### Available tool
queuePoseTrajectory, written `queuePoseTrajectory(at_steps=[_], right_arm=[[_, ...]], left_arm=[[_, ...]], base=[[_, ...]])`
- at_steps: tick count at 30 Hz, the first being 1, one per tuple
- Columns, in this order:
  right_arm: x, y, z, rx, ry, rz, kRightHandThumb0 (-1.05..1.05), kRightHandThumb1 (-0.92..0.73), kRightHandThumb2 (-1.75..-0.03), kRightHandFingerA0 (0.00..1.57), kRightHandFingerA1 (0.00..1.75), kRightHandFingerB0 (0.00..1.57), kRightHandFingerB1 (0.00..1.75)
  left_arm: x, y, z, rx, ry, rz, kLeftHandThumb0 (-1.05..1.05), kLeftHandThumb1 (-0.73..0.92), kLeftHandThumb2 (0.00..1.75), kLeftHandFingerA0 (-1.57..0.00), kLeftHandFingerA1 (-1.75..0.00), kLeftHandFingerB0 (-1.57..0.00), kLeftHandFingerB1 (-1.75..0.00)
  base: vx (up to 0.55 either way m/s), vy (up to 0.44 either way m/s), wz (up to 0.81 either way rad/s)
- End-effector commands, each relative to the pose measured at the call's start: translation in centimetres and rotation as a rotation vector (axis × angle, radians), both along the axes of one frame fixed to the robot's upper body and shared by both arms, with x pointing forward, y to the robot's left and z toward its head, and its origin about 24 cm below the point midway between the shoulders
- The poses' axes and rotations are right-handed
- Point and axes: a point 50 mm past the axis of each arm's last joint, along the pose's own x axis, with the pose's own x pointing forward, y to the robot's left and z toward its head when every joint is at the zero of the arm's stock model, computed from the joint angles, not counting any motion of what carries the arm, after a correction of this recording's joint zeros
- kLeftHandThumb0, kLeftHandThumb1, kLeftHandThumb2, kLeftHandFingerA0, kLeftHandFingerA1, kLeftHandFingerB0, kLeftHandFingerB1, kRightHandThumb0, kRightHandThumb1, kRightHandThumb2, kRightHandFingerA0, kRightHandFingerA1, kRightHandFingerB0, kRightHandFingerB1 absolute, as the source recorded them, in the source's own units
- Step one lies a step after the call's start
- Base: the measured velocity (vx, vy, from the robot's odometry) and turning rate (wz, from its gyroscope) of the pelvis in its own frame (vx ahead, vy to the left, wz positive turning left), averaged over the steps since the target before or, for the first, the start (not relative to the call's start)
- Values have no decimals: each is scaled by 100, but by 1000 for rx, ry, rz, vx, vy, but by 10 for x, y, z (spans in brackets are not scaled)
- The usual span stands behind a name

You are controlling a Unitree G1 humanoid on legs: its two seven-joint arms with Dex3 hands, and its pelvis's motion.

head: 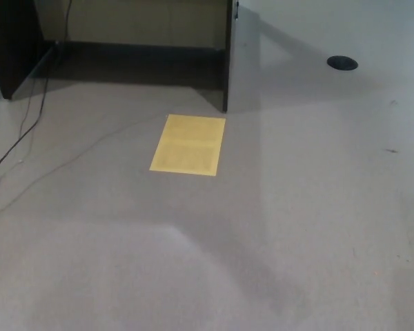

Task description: A person is holding a toilet paper roll and the robot extends its left hand to grab the roll by inserting its thumb into the gap in the middle and brings its hand down by its side. Then it extends its arm again to hand the toilet paper roll back to the person.

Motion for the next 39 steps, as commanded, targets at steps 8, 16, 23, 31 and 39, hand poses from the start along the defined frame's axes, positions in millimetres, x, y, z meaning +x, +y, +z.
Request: queuePoseTrajectory(at_steps=[8,16,23,31,39], right_arm=[[3,-13,13,-74,-177,8,-43,-52,-57,47,42,23,29],[7,-11,16,-57,-214,0,-42,-52,-56,45,42,21,29],[6,-11,14,-66,-206,5,-30,-35,-85,37,60,7,46],[9,-12,16,-39,-209,-12,-28,-35,-85,36,59,6,46],[12,-10,17,-40,-200,5,-47,-43,-68,38,49,13,36]], left_arm=[[9,10,23,13,-223,-39,-29,43,57,-28,-38,-26,-32],[54,-2,69,-33,-510,-159,-19,29,84,-11,-52,-10,-51],[85,-21,122,-7,-705,-320,-43,38,61,-24,-39,-17,-34],[110,-62,186,-22,-900,-524,-19,26,82,-9,-50,-7,-50],[117,-113,228,-47,-987,-729,-25,30,84,0,-48,0,-48]], base=[[0,0,0],[0,0,0],[0,0,0],[0,0,0],[0,0,0]])
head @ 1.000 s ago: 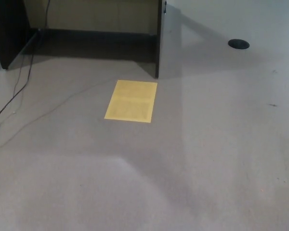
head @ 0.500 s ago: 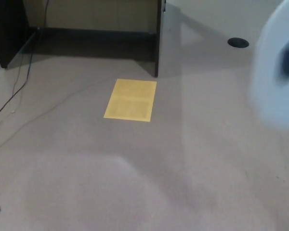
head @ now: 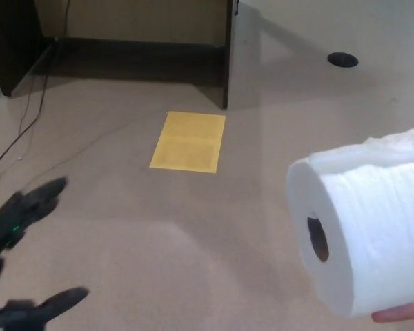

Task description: A person is holding a toilet paper roll and the robot extends its left hand to grab the roll by inserting its thumb into the gap in the middle and brings its hand down by its side. Then it extends its arm again to hand the toilet paper roll back to the person.

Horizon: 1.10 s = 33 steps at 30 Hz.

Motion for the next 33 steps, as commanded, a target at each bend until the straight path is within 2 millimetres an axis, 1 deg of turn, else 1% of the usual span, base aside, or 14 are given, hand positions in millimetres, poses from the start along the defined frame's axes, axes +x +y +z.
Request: queuePoseTrajectory(at_steps=[1,11,12,14,15,16,18,19,23,24,25,26,27,33], right_arm=[[4,-5,4,6,-7,-10,-47,-43,-68,38,49,13,36],[11,-6,7,5,-14,-14,-47,-42,-68,39,48,13,36],[11,-5,8,0,-17,-11,-43,-52,-60,44,44,17,30],[11,-5,7,15,-21,-20,-47,-42,-68,40,49,14,36],[10,-4,7,20,-21,-21,-47,-42,-68,40,49,14,36],[10,-4,7,18,-19,-20,-43,-52,-60,45,44,17,30],[10,-4,7,15,-21,-13,-40,-52,-56,46,43,18,28],[11,-5,8,14,-22,-12,-47,-42,-68,42,51,14,37],[12,-4,8,9,-22,-3,-47,-42,-68,43,51,15,37],[12,-4,8,5,-21,0,-47,-42,-68,44,51,15,37],[12,-4,8,9,-23,-1,-40,-52,-56,48,44,19,28],[12,-4,8,9,-20,-2,-40,-52,-56,48,43,19,28],[11,-2,7,13,-20,-3,-47,-42,-68,44,51,15,37],[13,-1,8,14,-24,11,-48,-42,-69,45,53,16,37]], left_arm=[[7,-27,21,25,25,-110,-25,30,84,0,-48,0,-48],[16,-89,51,23,-50,-276,-24,24,80,0,-48,0,-48],[18,-96,53,12,-53,-289,-23,25,80,0,-48,0,-48],[20,-106,55,11,-72,-304,-23,25,80,0,-48,0,-48],[21,-107,56,13,-71,-304,-23,25,80,0,-48,0,-48],[22,-112,57,10,-79,-312,-23,24,80,0,-49,0,-48],[26,-121,60,1,-83,-323,-23,24,80,-1,-49,0,-48],[27,-123,60,-2,-89,-326,-23,24,80,-1,-49,0,-48],[36,-135,63,-28,-98,-345,-24,25,81,0,-48,0,-48],[37,-138,63,-25,-93,-347,-46,35,61,-12,-37,-8,-24],[39,-142,65,-5,-109,-340,-49,36,63,-12,-39,-7,-23],[41,-145,67,2,-111,-338,-27,26,83,0,-48,0,-49],[42,-148,69,3,-113,-342,-27,26,82,0,-48,0,-48],[49,-164,77,-14,-132,-353,-28,25,82,0,-48,0,-49]], base=[[0,0,0],[0,0,0],[0,0,0],[0,0,0],[0,0,0],[0,0,0],[0,0,0],[0,0,0],[0,0,0],[0,0,0],[0,0,0],[0,0,0],[0,0,0],[0,0,0]])
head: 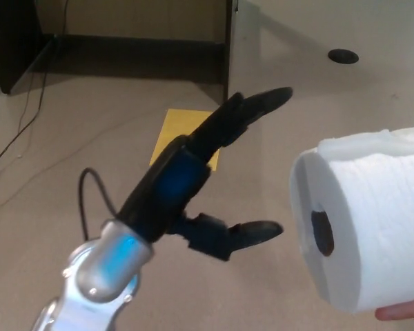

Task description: A person is holding a toilet paper roll and the robot extends its left hand to grab the roll by inserting its thumb into the gap in the middle and brings its hand down by its side. Then it extends its arm again to hand the toilet paper roll back to the person.

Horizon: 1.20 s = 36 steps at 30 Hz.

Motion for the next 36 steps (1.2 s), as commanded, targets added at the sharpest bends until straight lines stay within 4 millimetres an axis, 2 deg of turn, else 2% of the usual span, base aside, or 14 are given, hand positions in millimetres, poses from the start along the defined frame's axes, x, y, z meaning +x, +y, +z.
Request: queuePoseTrajectory(at_steps=[1,3,4,5,8,9,10,16,17,27,33,34,35,36], right_arm=[[2,-3,2,2,-1,4,-47,-43,-69,45,52,16,37],[2,-3,3,5,-2,4,-40,-52,-56,50,45,20,28],[3,-3,3,4,-2,6,-47,-42,-69,46,52,15,37],[3,-3,3,4,-2,7,-47,-42,-69,46,52,15,37],[3,-2,3,1,2,14,-43,-53,-59,52,46,21,30],[3,-1,2,0,4,18,-40,-52,-56,53,45,21,28],[3,-1,2,-2,3,21,-40,-52,-56,54,45,21,28],[3,-1,2,0,6,19,-38,-53,-56,52,44,21,28],[4,-1,3,-1,5,20,-45,-43,-70,46,52,15,37],[7,-1,5,-2,-5,23,-41,-53,-59,53,46,21,30],[6,0,4,-3,-4,26,-38,-52,-56,55,46,21,28],[5,0,3,-3,1,25,-37,-52,-56,54,45,21,28],[6,0,4,-5,-3,29,-45,-42,-69,50,54,16,38],[7,0,5,-6,-5,30,-41,-53,-60,54,47,21,30]], left_arm=[[8,-9,5,16,-7,50,-29,25,82,0,-48,0,-49],[9,-12,8,17,-16,49,-29,25,82,0,-48,0,-49],[9,-13,9,17,-19,50,-29,25,82,0,-48,0,-49],[9,-15,10,16,-22,49,-52,36,65,-12,-38,-6,-23],[6,-18,14,11,-27,38,-50,35,64,-12,-38,-6,-23],[5,-18,14,10,-30,34,-27,23,81,0,-48,0,-49],[4,-20,15,8,-29,27,-48,35,64,-13,-39,-8,-21],[0,-21,16,-5,-25,-8,-48,35,65,-11,-40,-6,-19],[0,-21,16,-2,-24,-5,-47,34,65,-9,-40,-5,-18],[0,-16,18,16,-17,-5,-45,33,63,-8,-39,-5,-15],[-4,-25,20,37,-34,-17,-48,35,63,-11,-37,-6,-22],[-5,-26,20,38,-35,-15,-26,20,79,0,-48,0,-49],[-6,-28,20,45,-39,-14,-48,35,63,-12,-37,-7,-22],[-6,-29,19,48,-36,-15,-48,35,63,-11,-36,-7,-22]], base=[[0,0,0],[0,0,0],[0,0,0],[0,0,0],[0,0,0],[0,0,0],[0,0,0],[0,0,0],[0,0,0],[0,0,0],[0,0,0],[0,0,0],[0,0,0],[0,0,0]])
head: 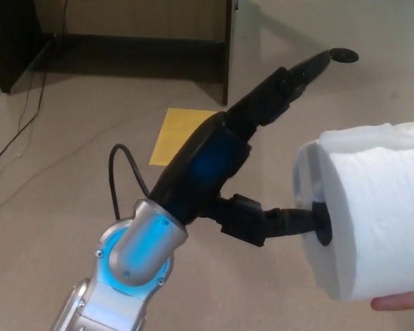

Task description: A person is holding a toilet paper roll and the robot extends its left hand to grab the roll by inserting its thumb into the gap in the middle and brings its hand down by its side. Then it extends its arm again to hand the toilet paper roll back to the person.

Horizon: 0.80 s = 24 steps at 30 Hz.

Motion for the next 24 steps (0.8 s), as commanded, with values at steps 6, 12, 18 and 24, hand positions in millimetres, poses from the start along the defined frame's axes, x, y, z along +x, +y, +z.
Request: queuePoseTrajectory(at_steps=[6,12,18,24], right_arm=[[-6,-4,-2,-6,8,5,-37,-52,-56,54,45,21,28],[-3,-3,0,3,2,7,-40,-53,-56,55,45,21,28],[-9,-1,-5,4,21,14,-49,-43,-71,49,54,16,38],[-4,-2,-1,8,17,5,-39,-55,-57,56,45,22,28]], left_arm=[[-5,-16,-7,27,1,-26,-26,21,79,0,-48,0,-49],[-13,-31,-9,44,-20,-7,-53,36,65,-22,-42,-8,-31],[-15,-38,-14,56,-38,-19,-46,36,60,-28,-43,-9,-30],[-11,-45,-10,30,-7,-103,-7,78,63,-105,-55,-79,-46]], base=[[0,0,0],[0,0,0],[0,0,0],[0,0,0]])
